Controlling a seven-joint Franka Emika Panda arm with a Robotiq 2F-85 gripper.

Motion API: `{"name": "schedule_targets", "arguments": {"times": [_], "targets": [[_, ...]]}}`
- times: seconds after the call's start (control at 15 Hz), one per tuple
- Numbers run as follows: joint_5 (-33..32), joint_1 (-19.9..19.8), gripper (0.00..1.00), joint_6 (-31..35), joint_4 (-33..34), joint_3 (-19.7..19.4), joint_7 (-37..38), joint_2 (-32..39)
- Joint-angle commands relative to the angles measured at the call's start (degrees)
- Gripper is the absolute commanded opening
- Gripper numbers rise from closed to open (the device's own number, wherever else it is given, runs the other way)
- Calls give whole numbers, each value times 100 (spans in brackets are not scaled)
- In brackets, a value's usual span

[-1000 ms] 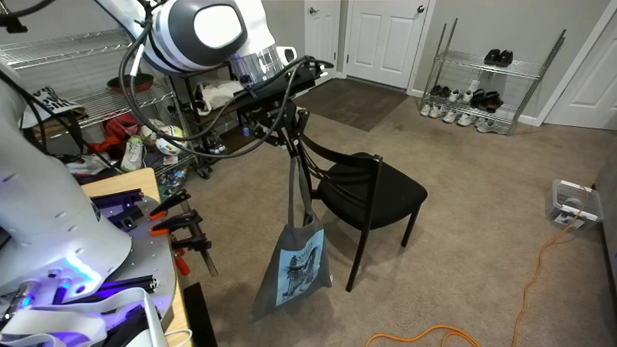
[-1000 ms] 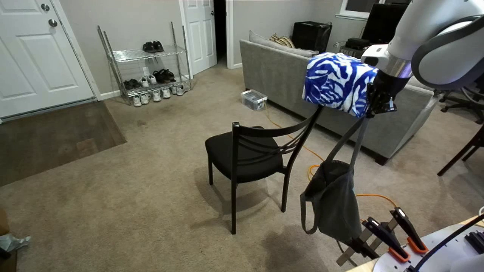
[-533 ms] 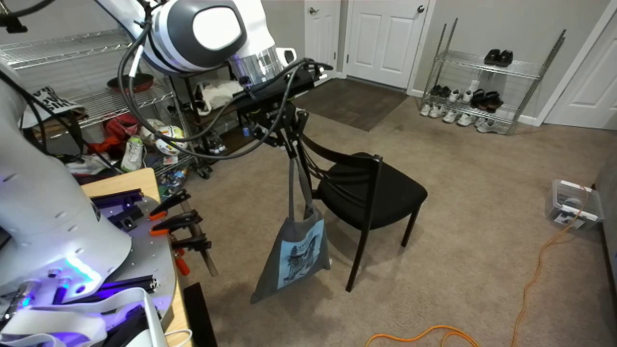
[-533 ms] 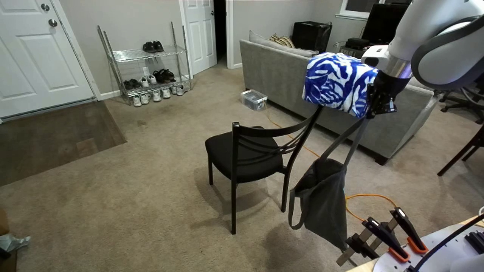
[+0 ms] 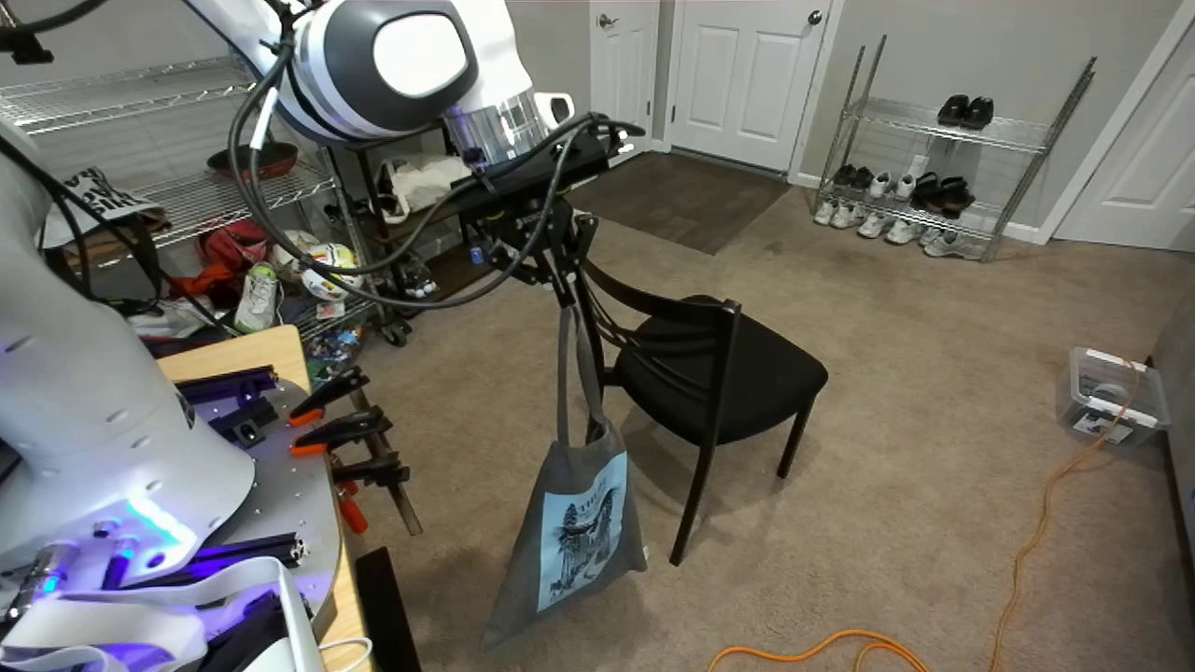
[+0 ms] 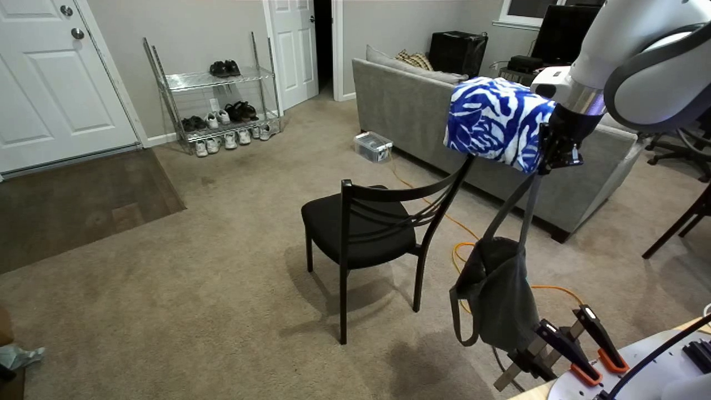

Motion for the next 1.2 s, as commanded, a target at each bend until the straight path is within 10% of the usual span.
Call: {"name": "schedule_targets", "arguments": {"times": [0.0,1.13], "targets": [[30,-165,1,110,-69,6,-245,-30],[1043,-763,1,39,1175,-886,-1573,751]]}}
